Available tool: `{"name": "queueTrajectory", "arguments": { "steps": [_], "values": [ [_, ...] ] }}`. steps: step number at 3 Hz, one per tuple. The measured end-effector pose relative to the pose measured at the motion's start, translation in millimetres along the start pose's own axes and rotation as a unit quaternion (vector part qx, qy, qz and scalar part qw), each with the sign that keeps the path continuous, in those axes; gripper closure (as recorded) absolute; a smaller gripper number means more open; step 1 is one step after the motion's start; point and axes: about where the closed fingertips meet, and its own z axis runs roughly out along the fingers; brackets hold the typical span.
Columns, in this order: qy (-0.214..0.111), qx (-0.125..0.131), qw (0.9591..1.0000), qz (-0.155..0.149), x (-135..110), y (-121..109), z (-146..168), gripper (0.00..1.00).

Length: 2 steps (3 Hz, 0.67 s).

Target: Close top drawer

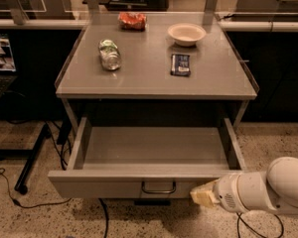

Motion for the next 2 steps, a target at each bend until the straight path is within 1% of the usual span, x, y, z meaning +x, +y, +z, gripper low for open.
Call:
{"name": "queueTrajectory", "arguments": {
  "steps": [1,2],
  "values": [
    [-0.001,0.003,1.0,-0.003,-4,-1,1,1.0],
    [0.005,0.009,0.9997,-0.021,-33,-6,17,1.0]
  ]
}}
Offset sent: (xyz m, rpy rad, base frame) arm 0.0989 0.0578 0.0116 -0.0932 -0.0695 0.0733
